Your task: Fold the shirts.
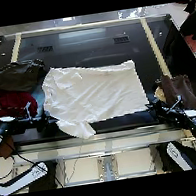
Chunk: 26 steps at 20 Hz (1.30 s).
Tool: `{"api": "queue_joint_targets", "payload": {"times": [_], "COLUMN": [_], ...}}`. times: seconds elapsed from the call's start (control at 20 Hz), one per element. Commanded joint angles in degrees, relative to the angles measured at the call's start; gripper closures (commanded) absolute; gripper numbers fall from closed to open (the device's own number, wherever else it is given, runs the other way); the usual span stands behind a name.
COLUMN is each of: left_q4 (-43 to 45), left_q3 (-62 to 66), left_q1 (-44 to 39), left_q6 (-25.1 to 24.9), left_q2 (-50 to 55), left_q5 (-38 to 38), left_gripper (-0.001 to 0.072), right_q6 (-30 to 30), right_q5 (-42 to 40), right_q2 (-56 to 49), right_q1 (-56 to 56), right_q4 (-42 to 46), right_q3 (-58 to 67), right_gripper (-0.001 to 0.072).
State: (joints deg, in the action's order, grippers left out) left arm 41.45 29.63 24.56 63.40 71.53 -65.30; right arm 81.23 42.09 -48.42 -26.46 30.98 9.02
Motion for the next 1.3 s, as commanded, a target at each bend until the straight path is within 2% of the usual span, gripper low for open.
{"api": "queue_joint_targets", "payload": {"times": [0.0, 0.25, 0.5, 0.55, 0.65, 0.7, 0.8, 0.9, 1.0, 1.1, 1.25], "left_q4": [-1.7, -2.1, -2.1, -2.1, -2.3, -3.5, -8.9, -17.4, -26.3, -37.2, -53.2], "left_q3": [0.0, 0.0, 0.0, 0.0, 0.0, 0.0, 0.0, 0.3, 1.0, 1.8, 4.7], "left_q1": [0.0, 0.0, 0.0, 0.0, 0.0, 0.0, 0.0, 0.5, 2.2, 5.9, 15.6], "left_q6": [0.0, 0.0, 0.0, 0.0, -2.3, -4.5, -7.6, -11.1, -12.0, -12.0, -12.0], "left_q2": [0.0, 0.0, 0.0, 0.0, 0.0, 0.0, -0.9, -5.2, -13.7, -25.8, -44.4], "left_q5": [0.6, 1.7, 1.7, 1.7, 2.1, 2.3, 1.3, -1.8, -5.2, -5.5, -3.8], "left_gripper": [0.0691, 0.069, 0.0691, 0.0691, 0.0691, 0.0691, 0.0692, 0.0693, 0.0693, 0.0693, 0.0693], "right_q6": [0.1, -0.1, -7.5, -8.9, -10.5, -10.7, -16.3, -21.2, -21.2, -20.8, -15.8], "right_q5": [-2.7, -2.6, -2.8, -2.9, -2.8, -2.0, 4.2, 14.7, 23.6, 29.9, 34.3], "right_q2": [0.0, -4.5, -8.9, -8.8, -8.7, -8.7, -8.6, -6.4, -0.9, 7.2, 19.6], "right_q1": [0.1, 0.1, 0.1, 0.1, 0.1, 0.1, 0.1, 0.1, 0.1, 0.0, 0.0], "right_q4": [-1.4, -1.6, -7.2, -8.2, -9.0, -9.0, -10.3, -10.3, -9.7, -8.6, -1.6], "right_q3": [-0.4, -0.4, -0.4, -0.3, 0.5, 1.4, 5.0, 11.5, 19.0, 27.3, 41.2], "right_gripper": [0.0318, 0.0334, 0.0349, 0.0447, 0.0691, 0.0697, 0.0698, 0.0699, 0.0699, 0.0698, 0.0697]}}
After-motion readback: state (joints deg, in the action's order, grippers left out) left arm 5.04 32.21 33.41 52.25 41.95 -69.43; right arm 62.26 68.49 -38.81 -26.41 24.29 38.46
